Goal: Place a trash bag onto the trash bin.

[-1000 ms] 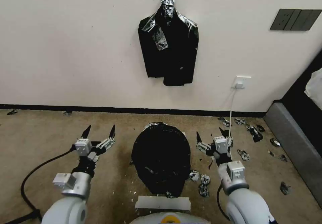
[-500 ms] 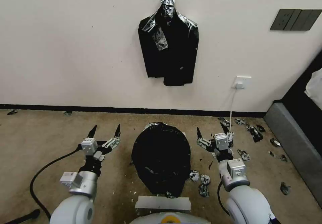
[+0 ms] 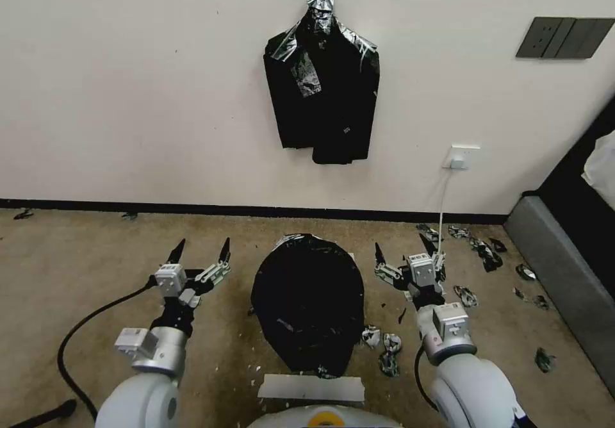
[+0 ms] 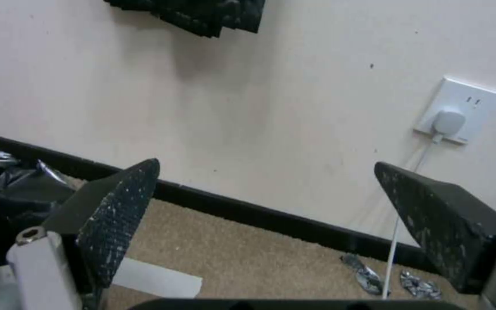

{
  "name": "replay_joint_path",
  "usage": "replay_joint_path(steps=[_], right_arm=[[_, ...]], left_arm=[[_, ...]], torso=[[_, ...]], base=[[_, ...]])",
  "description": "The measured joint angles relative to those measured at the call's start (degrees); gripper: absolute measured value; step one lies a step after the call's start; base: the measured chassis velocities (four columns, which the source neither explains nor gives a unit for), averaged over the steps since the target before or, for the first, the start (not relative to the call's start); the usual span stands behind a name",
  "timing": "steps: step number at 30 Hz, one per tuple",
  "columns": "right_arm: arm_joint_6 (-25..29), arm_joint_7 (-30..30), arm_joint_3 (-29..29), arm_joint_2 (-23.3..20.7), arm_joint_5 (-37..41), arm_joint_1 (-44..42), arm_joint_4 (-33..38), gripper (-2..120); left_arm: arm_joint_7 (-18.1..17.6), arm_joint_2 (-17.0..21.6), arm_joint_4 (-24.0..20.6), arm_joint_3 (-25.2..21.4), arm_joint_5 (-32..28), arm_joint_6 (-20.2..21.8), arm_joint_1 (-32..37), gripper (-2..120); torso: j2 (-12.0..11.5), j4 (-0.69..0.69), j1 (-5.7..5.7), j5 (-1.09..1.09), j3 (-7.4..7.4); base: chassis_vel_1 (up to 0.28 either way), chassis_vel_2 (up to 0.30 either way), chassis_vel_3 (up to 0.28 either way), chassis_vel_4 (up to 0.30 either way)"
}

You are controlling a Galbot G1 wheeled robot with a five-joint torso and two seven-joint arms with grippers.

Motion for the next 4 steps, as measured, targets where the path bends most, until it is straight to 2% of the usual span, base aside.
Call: replay_joint_path(steps=[4], right_arm=[[-0.03, 0.0, -0.02, -0.02, 0.02, 0.02, 0.0, 100]], left_arm=[[-0.02, 0.0, -0.02, 0.0, -0.02, 0.02, 0.0, 100]], torso=[[0.0, 0.0, 0.0, 0.0, 0.0]], base=[[0.0, 0.0, 0.0, 0.0]])
